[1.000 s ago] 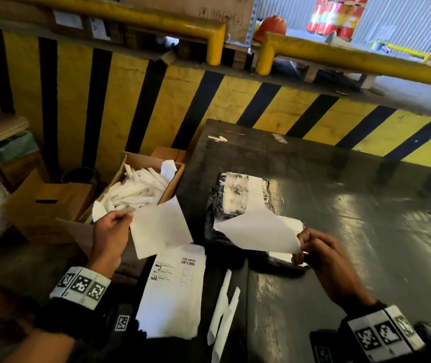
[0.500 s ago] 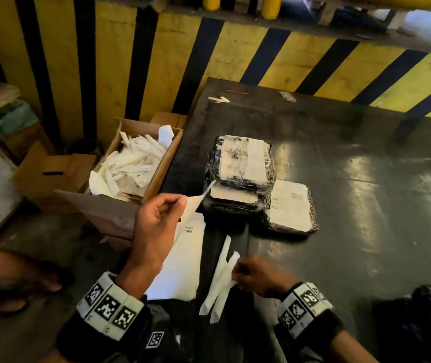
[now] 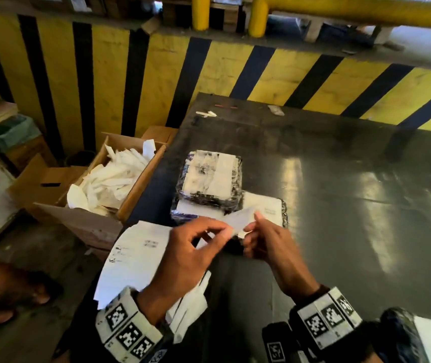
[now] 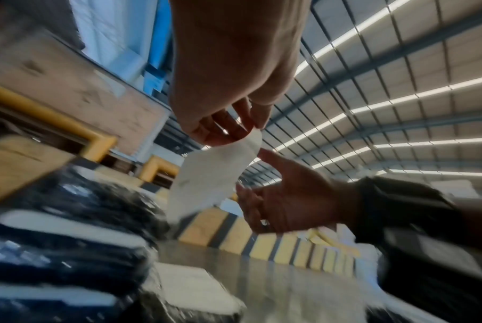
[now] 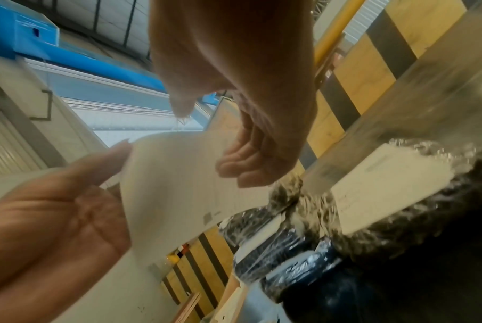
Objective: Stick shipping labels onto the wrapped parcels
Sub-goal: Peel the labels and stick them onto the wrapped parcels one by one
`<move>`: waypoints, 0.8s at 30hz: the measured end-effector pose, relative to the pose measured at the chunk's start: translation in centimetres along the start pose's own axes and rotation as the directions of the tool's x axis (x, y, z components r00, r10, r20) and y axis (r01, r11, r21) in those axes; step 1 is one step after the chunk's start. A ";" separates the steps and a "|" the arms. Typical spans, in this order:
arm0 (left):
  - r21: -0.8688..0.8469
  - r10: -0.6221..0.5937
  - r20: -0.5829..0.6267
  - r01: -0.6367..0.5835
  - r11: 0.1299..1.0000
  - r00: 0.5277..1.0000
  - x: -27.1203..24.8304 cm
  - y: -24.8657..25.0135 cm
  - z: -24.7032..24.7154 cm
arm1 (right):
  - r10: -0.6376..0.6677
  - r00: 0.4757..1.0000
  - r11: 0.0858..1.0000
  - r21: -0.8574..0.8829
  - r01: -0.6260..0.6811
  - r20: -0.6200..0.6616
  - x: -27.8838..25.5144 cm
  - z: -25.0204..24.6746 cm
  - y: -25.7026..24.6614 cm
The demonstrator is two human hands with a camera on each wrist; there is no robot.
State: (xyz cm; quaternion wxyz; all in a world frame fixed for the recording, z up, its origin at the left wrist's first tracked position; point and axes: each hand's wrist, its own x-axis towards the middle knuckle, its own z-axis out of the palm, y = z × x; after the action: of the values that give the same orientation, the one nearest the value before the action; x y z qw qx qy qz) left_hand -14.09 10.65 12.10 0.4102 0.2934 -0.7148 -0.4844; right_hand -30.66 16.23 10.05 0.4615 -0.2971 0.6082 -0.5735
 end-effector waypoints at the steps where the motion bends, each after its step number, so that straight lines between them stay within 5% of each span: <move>1: 0.020 0.019 0.059 -0.020 1.000 0.998 -0.3 -0.2 1.2 | -0.026 1.000 0.999 -0.033 0.026 -0.001 -0.1 -0.5 -0.2; 9: 0.192 0.060 0.201 -0.100 0.976 0.978 -1.5 -1.6 7.1 | -0.144 0.978 0.989 -0.001 0.145 -0.149 0.5 -7.0 -0.4; 11: 0.192 0.011 0.025 -0.016 0.981 1.000 -0.4 -1.8 7.5 | -0.111 0.985 0.993 0.015 0.114 -0.130 0.8 -8.5 -0.9; 13: 0.105 -0.181 -0.147 0.197 0.975 0.972 1.6 -2.3 8.0 | -0.059 0.995 0.998 0.031 0.061 -0.077 1.2 -9.5 -1.0; 17: -0.101 -0.496 -0.084 0.488 0.867 0.864 4.9 -4.3 9.8 | 0.047 0.999 0.997 0.059 -0.046 -0.019 3.2 -10.8 0.0; 24: 0.135 -0.502 -0.115 0.514 0.847 0.857 6.7 -9.5 12.6 | 0.199 0.975 0.980 0.047 -0.195 -0.099 8.0 -12.4 4.0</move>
State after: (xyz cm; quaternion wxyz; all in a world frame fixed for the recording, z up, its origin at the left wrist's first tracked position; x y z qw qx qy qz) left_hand -28.14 7.50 2.80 0.2692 0.5223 -0.6323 -0.5050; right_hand -44.29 15.04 3.34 0.4892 -0.1968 0.6471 -0.5507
